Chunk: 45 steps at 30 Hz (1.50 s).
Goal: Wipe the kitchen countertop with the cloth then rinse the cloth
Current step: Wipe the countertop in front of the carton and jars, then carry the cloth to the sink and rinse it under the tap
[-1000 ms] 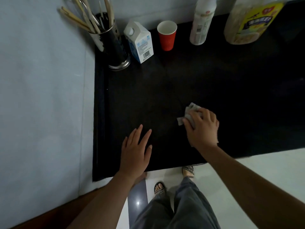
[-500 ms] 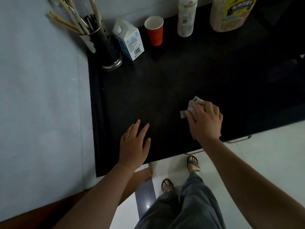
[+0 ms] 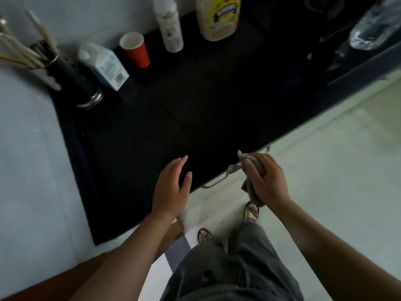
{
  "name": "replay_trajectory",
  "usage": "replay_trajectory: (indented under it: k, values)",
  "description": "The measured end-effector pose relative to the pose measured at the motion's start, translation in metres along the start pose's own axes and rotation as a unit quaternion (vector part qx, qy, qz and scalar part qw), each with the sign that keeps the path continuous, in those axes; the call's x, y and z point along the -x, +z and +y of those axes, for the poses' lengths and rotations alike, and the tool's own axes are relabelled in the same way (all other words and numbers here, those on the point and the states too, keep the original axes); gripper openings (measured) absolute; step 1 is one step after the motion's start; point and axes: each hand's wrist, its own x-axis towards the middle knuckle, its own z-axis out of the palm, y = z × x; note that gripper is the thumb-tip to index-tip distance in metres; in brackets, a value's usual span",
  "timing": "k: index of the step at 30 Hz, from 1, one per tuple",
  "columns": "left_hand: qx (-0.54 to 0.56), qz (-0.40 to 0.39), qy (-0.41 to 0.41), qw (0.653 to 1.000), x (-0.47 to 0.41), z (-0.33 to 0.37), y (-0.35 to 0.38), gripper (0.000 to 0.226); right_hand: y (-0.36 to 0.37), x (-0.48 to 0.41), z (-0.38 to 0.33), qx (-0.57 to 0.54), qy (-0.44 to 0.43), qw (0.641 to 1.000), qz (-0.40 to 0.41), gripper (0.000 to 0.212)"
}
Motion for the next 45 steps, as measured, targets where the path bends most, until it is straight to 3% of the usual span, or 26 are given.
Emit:
replay_trajectory:
  k: [6, 9, 15, 22, 27, 35, 45]
  values:
    - [0.159, -0.133, -0.046, 0.977, 0.003, 0.058, 0.024, 0.027, -0.082, 0.071, 0.034, -0.143, 0.178, 0.97, 0.08, 0.021]
    - [0.165, -0.185, -0.035, 0.968, -0.006, 0.093, 0.042, 0.018, -0.122, 0.096, 0.05, -0.192, 0.229, 0.944, 0.138, 0.024]
    - [0.137, -0.274, 0.026, 0.952, -0.04, 0.198, 0.126, 0.029, -0.214, 0.107, 0.093, -0.218, 0.259, 0.907, 0.251, 0.026]
    - [0.132, -0.351, 0.086, 0.923, -0.075, 0.355, 0.269, 0.023, -0.344, 0.112, 0.167, -0.195, 0.268, 0.873, 0.359, 0.025]
    - [0.097, -0.416, 0.139, 0.893, -0.102, 0.431, 0.333, 0.024, -0.403, 0.118, 0.211, -0.185, 0.304, 0.84, 0.41, 0.022]
    - [0.056, -0.458, 0.185, 0.868, -0.196, 0.547, 0.438, 0.023, -0.493, 0.023, 0.28, -0.197, 0.306, 0.798, 0.48, 0.022]
    - [0.052, -0.466, 0.271, 0.84, -0.353, 0.755, 0.533, 0.029, -0.689, -0.163, 0.332, -0.188, 0.246, 0.779, 0.545, 0.023]
